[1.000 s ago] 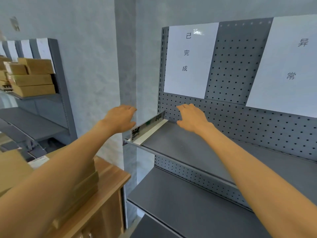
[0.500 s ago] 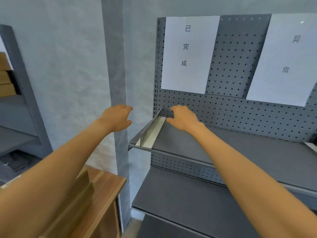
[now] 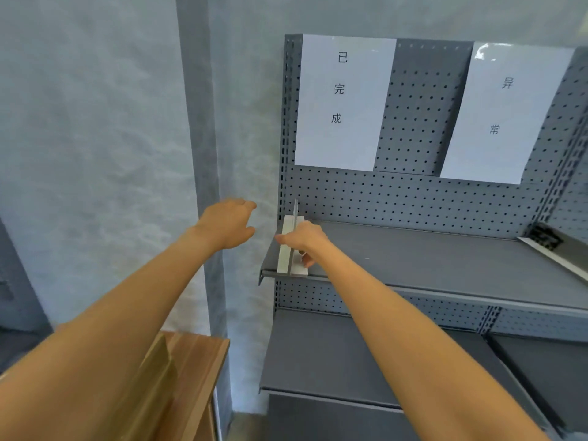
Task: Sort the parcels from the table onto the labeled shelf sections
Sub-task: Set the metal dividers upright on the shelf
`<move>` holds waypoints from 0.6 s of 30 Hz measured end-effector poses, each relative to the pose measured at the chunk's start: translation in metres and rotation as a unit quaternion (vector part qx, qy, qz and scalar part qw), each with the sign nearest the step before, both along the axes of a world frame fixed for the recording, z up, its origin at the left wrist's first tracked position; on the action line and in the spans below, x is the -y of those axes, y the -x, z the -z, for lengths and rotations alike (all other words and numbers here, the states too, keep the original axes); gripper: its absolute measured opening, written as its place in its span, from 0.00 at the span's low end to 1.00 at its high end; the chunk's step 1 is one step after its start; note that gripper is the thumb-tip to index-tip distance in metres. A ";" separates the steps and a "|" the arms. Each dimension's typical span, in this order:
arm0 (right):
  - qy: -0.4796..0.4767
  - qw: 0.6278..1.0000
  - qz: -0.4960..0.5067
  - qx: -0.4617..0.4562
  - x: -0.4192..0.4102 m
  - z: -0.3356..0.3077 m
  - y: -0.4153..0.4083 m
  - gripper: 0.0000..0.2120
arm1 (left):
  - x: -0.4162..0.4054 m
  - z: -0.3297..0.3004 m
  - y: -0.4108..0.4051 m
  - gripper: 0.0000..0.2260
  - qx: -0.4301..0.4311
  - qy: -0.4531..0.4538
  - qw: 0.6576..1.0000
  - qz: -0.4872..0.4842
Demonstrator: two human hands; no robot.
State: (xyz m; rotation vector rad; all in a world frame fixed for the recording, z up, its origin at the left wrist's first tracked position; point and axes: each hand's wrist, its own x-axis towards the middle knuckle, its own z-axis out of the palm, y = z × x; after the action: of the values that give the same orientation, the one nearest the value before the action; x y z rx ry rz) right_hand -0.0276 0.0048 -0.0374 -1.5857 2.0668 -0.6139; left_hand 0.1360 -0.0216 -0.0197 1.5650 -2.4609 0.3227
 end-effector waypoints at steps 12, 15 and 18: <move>0.070 0.997 0.042 -0.008 0.006 0.016 -0.011 0.02 | 0.010 0.031 -0.010 0.19 -0.006 -0.015 0.999 0.033; 0.084 0.995 0.043 -0.025 0.006 0.019 -0.003 0.10 | 0.011 0.033 -0.005 0.19 -0.010 -0.014 0.999 0.044; 0.094 0.994 0.033 -0.039 0.005 0.022 0.009 0.11 | 0.013 0.033 0.001 0.19 -0.011 -0.005 0.999 0.053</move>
State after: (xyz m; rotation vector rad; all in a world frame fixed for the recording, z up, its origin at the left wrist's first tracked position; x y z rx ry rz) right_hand -0.0366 -0.0006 -0.0591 -1.6732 2.1814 -0.8047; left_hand 0.1346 -0.0341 -0.0524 1.4284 -2.5200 0.2733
